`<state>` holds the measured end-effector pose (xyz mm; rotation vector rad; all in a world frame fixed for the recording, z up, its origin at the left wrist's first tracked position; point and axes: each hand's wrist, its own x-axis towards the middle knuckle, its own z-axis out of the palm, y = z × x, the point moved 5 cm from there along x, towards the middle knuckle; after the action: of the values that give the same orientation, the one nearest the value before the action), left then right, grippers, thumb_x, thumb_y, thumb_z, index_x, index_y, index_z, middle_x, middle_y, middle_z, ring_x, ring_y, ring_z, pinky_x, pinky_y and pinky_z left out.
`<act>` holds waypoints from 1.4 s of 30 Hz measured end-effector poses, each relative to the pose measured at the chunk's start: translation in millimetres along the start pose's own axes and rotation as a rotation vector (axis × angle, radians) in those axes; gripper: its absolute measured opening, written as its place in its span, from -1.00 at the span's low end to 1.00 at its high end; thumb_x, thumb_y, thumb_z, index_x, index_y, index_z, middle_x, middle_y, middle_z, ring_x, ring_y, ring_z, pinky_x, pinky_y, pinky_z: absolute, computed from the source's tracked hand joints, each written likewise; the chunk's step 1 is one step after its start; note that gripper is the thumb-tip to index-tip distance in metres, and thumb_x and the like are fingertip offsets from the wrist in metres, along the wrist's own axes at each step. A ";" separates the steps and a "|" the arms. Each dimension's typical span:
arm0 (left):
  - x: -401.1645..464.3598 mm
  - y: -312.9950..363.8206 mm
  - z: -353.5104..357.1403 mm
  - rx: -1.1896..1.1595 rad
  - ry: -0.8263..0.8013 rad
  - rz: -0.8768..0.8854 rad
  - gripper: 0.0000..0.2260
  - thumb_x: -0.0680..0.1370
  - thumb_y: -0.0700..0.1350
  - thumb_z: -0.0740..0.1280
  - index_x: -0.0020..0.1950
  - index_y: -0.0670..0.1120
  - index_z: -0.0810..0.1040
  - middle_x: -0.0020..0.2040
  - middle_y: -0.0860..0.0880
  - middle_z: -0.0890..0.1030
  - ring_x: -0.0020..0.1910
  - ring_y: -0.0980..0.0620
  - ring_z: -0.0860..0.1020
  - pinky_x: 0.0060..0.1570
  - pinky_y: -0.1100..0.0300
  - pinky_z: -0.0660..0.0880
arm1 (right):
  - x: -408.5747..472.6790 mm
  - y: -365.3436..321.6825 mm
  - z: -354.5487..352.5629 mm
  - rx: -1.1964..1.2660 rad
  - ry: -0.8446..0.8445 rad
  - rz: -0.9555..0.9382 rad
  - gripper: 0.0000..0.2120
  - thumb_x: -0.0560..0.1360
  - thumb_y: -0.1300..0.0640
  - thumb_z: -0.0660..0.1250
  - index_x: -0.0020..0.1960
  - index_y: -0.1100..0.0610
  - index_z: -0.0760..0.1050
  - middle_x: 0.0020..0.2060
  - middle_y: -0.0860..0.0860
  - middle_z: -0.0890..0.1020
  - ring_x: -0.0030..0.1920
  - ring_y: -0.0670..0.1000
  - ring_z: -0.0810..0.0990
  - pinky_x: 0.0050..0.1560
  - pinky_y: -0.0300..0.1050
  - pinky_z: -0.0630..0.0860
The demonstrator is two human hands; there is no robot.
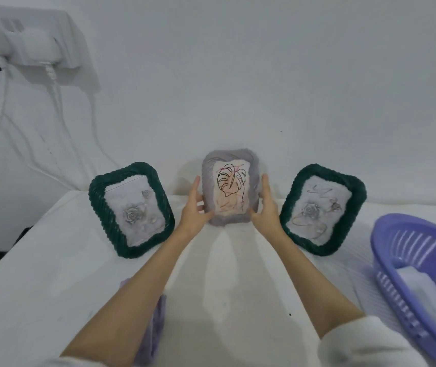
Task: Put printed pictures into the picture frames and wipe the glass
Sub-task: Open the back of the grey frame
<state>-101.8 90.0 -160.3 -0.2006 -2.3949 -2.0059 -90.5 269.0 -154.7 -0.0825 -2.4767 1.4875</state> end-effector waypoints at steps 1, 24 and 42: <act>-1.6 0.5 1.6 -0.001 -0.005 0.001 -0.16 0.41 -0.40 0.39 0.50 0.06 0.02 0.22 -0.18 0.44 0.09 -0.04 0.48 -0.09 0.31 0.49 | -0.5 0.9 -0.3 0.008 -0.032 0.017 -0.12 0.42 0.45 0.27 0.50 -0.10 -0.09 0.29 0.24 0.42 0.16 0.27 0.49 0.10 0.10 0.53; -125.0 65.7 0.7 0.035 0.140 0.363 -0.56 0.41 -0.10 0.46 0.26 0.02 0.45 0.03 0.03 0.56 0.01 0.12 0.54 -0.04 0.23 0.53 | -87.6 -116.6 -76.6 -0.440 0.100 -0.234 -0.77 0.40 -0.11 0.29 0.04 -0.12 0.48 -0.36 -0.18 0.54 -0.23 -0.04 0.56 0.14 0.10 0.41; -159.6 11.7 19.8 0.004 -0.075 0.061 -0.19 0.28 -0.23 0.55 0.43 0.03 0.24 0.34 0.10 0.34 0.33 0.17 0.31 0.10 0.57 0.33 | -130.7 -11.4 -56.9 0.186 -0.271 -0.027 -0.72 0.44 0.18 0.27 0.03 -0.13 0.56 -0.16 0.40 0.60 -0.18 0.14 0.55 0.08 0.23 0.50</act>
<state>59.2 96.9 -166.9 -0.3503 -2.4038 -2.0025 50.6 289.5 -143.5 0.1982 -2.5113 1.8148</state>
